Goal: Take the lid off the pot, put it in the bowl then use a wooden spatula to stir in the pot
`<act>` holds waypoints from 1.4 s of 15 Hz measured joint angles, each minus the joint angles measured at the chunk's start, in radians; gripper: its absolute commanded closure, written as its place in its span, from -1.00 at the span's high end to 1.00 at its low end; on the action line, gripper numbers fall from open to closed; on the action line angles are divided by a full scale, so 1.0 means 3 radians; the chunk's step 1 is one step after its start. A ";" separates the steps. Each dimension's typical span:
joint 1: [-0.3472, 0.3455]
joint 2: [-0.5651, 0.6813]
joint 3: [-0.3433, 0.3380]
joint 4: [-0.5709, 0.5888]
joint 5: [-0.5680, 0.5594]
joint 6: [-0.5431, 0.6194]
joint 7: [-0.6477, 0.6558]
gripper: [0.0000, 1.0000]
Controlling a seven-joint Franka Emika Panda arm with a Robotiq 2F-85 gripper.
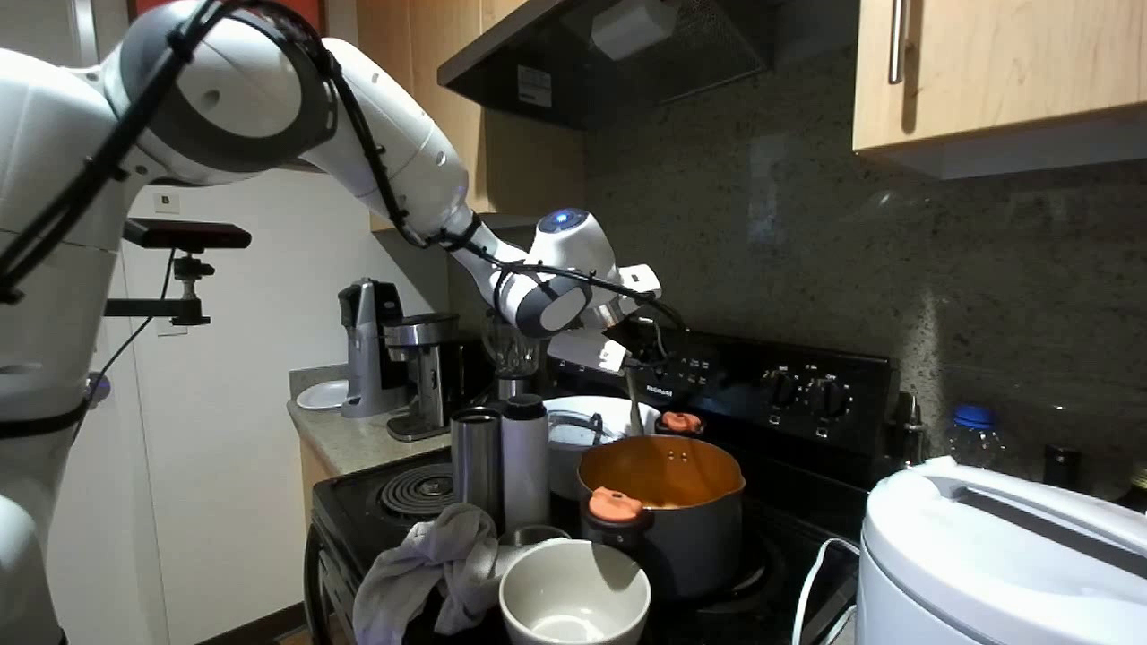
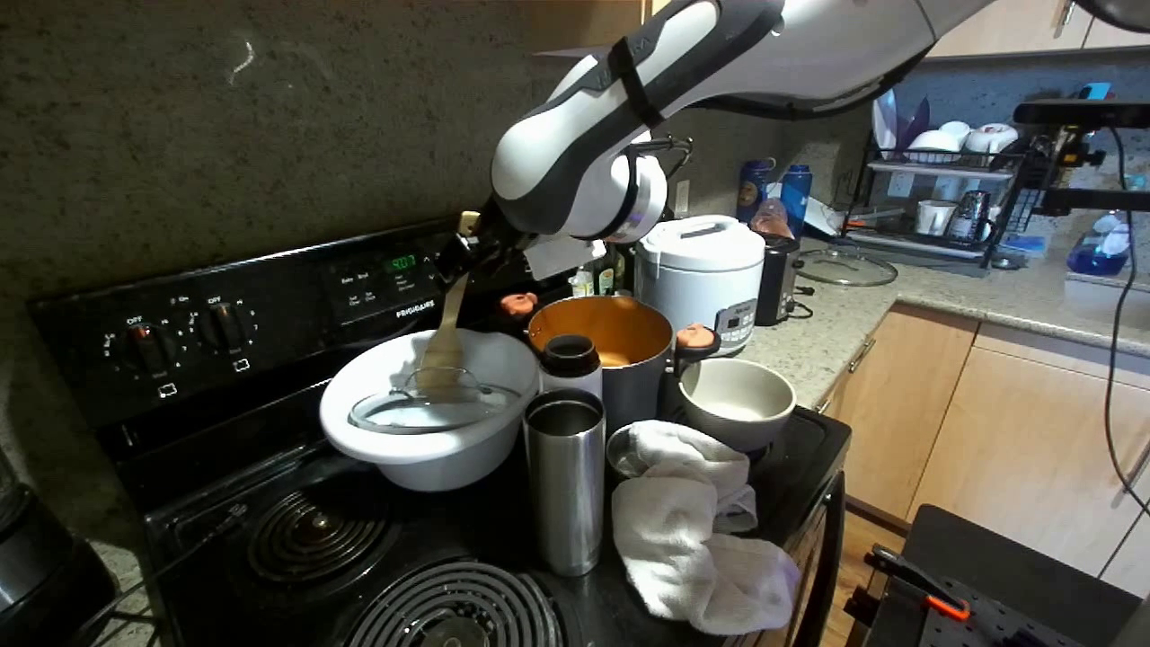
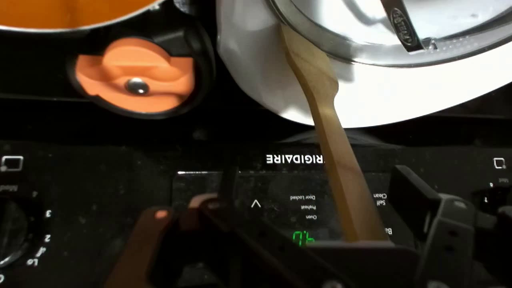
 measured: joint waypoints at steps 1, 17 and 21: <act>0.0000 0.0000 -0.0008 -0.0018 -0.0019 0.0000 0.0001 1.00; 0.0112 -0.0006 -0.0287 -0.0401 -0.0461 -0.0029 0.0198 1.00; 0.0085 -0.0008 -0.0283 -0.0457 -0.0865 -0.0062 0.0578 1.00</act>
